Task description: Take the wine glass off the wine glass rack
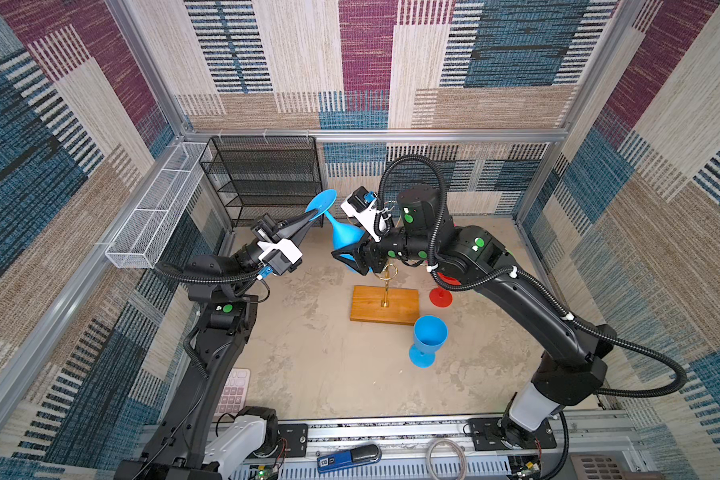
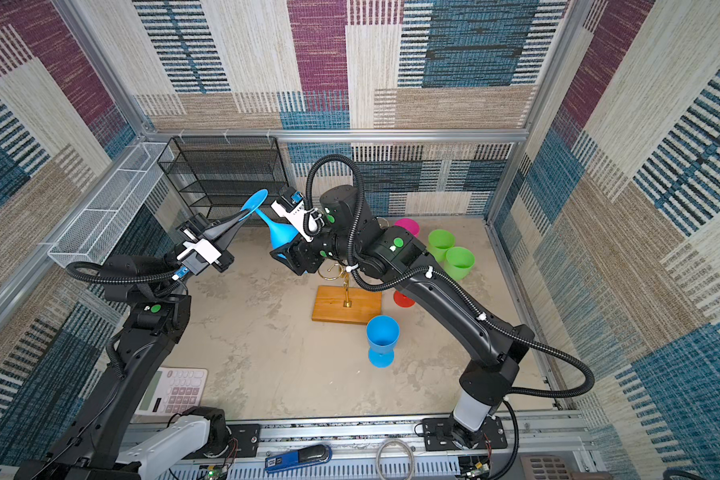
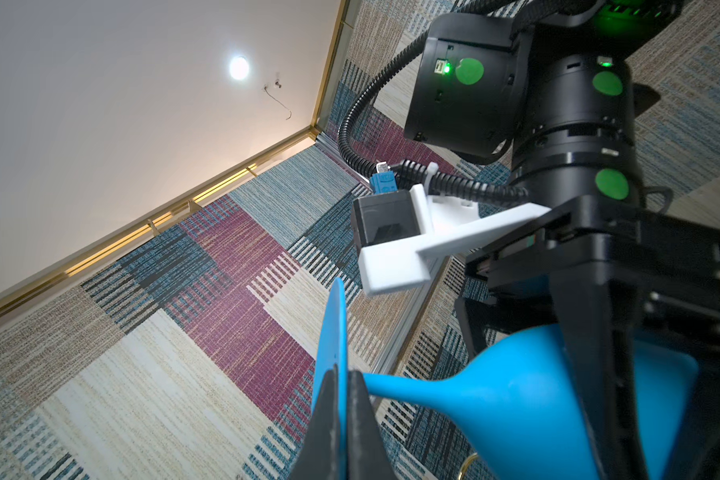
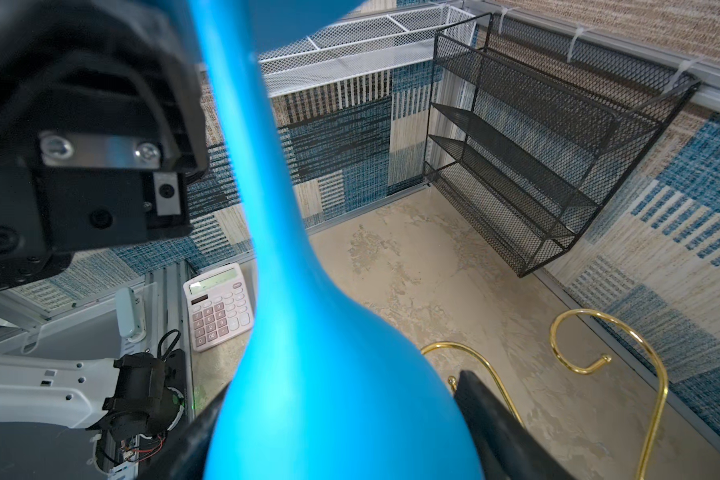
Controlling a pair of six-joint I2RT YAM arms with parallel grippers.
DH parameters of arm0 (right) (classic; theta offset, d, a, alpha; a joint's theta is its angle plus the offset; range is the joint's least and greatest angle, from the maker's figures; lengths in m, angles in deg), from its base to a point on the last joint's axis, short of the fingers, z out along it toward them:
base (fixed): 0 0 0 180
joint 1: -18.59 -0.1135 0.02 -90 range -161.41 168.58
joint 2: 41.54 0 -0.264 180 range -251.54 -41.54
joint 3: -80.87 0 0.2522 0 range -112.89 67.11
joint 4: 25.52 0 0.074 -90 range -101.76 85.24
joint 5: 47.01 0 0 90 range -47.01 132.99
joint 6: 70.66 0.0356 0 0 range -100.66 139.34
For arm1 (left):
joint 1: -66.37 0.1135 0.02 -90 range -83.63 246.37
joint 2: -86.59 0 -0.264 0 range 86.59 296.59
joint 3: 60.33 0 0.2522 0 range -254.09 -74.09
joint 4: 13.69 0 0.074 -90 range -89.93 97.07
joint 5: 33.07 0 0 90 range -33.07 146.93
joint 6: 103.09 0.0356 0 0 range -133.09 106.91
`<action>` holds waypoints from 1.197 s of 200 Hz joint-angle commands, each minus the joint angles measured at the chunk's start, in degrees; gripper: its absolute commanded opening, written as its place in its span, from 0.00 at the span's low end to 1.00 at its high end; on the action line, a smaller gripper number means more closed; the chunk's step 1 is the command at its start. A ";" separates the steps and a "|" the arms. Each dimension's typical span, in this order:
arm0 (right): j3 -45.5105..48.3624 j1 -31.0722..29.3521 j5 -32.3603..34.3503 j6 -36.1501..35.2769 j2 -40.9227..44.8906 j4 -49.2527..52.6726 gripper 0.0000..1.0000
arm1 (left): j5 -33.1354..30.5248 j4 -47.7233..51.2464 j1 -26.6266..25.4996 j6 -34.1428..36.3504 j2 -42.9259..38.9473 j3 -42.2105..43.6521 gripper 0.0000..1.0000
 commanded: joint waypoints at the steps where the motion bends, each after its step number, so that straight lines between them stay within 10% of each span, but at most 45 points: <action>1: 0.02 -0.13 -1.58 -0.19 0.14 -1.43 0.69 | -3.75 -3.07 -0.03 -2.07 -0.50 -0.14 0.00; 86: 6.61 -0.13 -4.68 0.90 5.73 -9.29 1.00 | -8.47 -2.38 0.06 -6.14 -1.84 0.99 0.00; 169: 14.57 0.64 -6.07 -0.37 15.47 -17.91 0.99 | -21.69 1.25 0.49 -15.11 -3.84 4.69 0.00; 239: 22.31 8.59 -11.12 4.47 24.50 -25.25 0.99 | -25.59 -6.64 10.61 -45.33 -4.97 12.19 0.00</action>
